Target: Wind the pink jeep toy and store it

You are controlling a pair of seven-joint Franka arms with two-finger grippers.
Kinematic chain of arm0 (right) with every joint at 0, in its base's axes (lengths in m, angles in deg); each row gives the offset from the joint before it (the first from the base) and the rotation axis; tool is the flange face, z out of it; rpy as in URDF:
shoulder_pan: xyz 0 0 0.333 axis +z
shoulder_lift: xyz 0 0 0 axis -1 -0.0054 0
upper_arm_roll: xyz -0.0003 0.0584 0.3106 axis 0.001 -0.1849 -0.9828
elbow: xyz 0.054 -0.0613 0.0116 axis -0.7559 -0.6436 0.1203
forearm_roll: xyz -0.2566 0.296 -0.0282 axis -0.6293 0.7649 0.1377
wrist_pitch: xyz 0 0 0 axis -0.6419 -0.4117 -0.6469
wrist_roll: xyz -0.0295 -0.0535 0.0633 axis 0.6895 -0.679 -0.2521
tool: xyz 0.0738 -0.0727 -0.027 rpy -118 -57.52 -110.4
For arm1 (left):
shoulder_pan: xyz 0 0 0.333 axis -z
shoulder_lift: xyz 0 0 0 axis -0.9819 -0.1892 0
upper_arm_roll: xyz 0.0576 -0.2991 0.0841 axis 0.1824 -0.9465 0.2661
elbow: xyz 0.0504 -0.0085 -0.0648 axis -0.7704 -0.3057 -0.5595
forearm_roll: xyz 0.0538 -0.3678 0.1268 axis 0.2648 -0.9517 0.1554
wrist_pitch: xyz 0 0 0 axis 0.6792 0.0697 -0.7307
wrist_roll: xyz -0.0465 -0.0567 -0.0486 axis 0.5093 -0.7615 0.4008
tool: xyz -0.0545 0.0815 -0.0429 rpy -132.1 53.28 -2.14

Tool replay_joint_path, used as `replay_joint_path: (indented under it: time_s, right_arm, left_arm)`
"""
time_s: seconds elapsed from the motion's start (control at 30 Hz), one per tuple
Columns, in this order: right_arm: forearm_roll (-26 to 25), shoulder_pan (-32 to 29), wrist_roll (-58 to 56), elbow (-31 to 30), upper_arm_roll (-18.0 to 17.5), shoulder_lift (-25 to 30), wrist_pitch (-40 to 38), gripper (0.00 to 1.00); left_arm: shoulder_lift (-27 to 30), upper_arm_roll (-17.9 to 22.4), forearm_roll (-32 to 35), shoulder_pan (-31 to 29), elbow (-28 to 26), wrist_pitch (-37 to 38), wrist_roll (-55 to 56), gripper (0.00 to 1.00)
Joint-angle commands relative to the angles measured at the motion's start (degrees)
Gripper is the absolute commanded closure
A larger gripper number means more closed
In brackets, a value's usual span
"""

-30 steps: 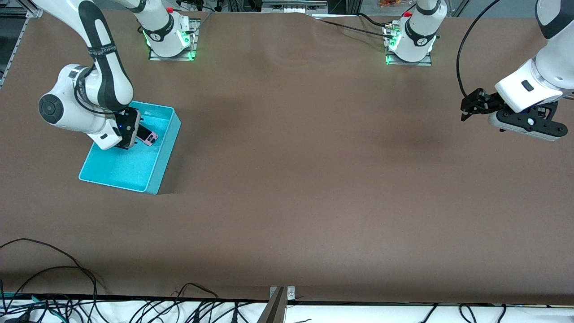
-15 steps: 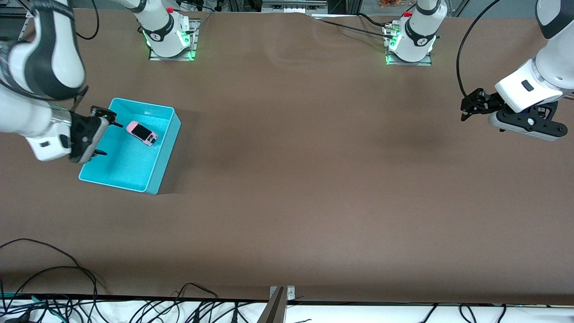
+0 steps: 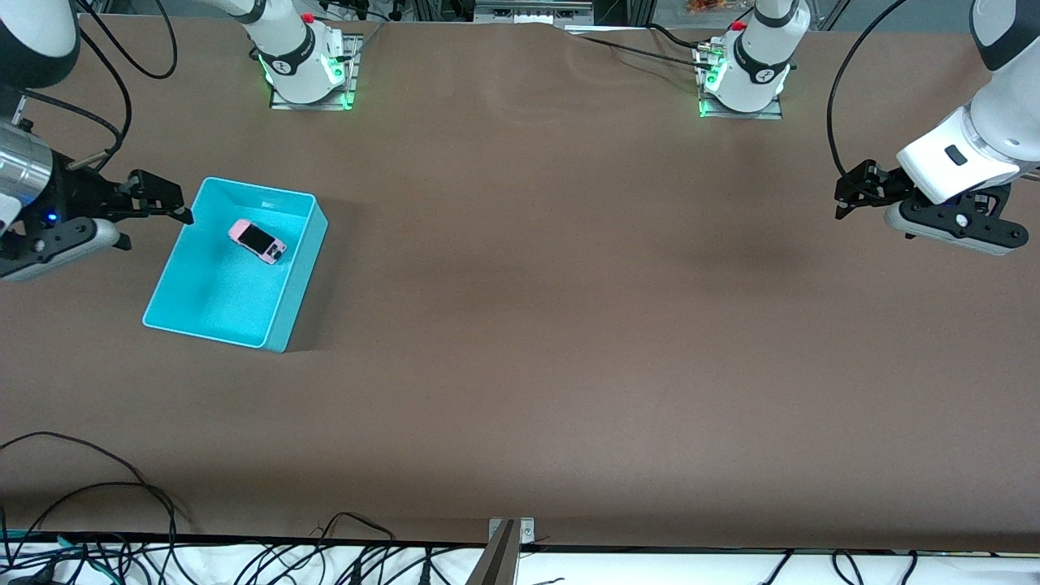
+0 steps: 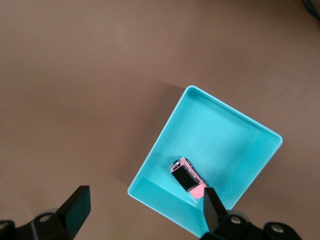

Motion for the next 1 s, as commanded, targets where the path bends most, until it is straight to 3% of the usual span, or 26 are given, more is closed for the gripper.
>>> replay_joint_path:
  time_s: [0.0,0.37,0.6,0.7,0.97]
  right_arm:
    - [-4.72,-0.05,7.48,4.38,0.10,-0.69,-3.35,0.00]
    - [-5.00,-0.75,7.83,6.15,1.77,-0.78,-4.32,0.00]
    - [-5.35,-1.01,8.00,6.15,0.72,-0.69,-4.50,0.00]
    - [-5.35,-4.60,8.62,6.15,-2.61,-0.52,-5.02,0.00]
    - [-7.46,-20.77,9.67,4.31,-19.66,2.73,-5.20,0.00]
  left_arm:
    - [-0.94,0.59,-1.03,0.43,2.12,1.53,0.05,0.00]
    - [-0.94,0.59,-1.03,0.51,2.12,1.45,0.05,0.00]
    - [-0.94,0.59,-1.03,0.43,2.12,1.45,0.05,0.00]
    - [-0.94,0.59,-1.03,0.51,2.12,1.53,0.05,0.00]
    - [-0.94,0.59,-1.03,0.43,2.12,1.53,0.05,0.00]
